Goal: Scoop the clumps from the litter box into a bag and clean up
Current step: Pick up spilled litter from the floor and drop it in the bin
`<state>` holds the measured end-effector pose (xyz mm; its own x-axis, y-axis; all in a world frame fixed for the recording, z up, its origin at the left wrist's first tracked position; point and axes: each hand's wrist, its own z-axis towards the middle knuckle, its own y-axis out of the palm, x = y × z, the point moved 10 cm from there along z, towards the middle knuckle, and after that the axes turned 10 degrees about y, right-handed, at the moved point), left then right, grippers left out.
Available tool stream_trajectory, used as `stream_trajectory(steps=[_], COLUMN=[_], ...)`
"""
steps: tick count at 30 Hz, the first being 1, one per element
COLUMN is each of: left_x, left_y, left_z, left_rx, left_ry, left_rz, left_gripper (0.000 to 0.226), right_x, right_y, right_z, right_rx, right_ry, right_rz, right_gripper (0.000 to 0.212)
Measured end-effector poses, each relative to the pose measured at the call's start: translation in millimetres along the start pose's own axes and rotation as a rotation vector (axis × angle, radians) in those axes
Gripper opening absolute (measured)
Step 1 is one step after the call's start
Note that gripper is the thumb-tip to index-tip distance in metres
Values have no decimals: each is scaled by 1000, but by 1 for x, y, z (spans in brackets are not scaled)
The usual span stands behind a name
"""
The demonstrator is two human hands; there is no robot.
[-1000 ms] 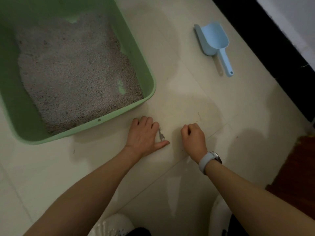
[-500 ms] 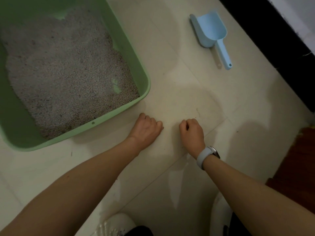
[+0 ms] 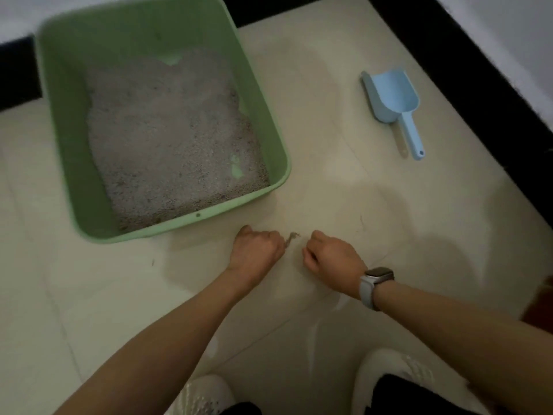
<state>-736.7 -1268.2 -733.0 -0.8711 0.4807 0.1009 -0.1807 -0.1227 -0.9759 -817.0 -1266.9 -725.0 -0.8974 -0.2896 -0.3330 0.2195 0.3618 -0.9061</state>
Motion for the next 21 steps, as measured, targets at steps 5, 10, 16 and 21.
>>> stream_trajectory(steps=[5,10,16,21], left_x=[-18,-96,-198,-275], left_y=[-62,-173,-310,-392], left_z=[-65,-131,-234,-309], left_rx=[-1,100,295,415], left_ry=[-46,-332,-699,-861], left_rz=[2,177,358,406], left_gripper=[31,29,30,28], right_x=[-78,-208,-359,-478], right_y=[5,-12,-85,-104], right_z=[-5,-9,29,54], right_rx=[-173,-160,91,65], right_ry=[-489,-767,-696,-719], right_rz=[-218,-102,204,205], right_gripper=[36,33,28,34])
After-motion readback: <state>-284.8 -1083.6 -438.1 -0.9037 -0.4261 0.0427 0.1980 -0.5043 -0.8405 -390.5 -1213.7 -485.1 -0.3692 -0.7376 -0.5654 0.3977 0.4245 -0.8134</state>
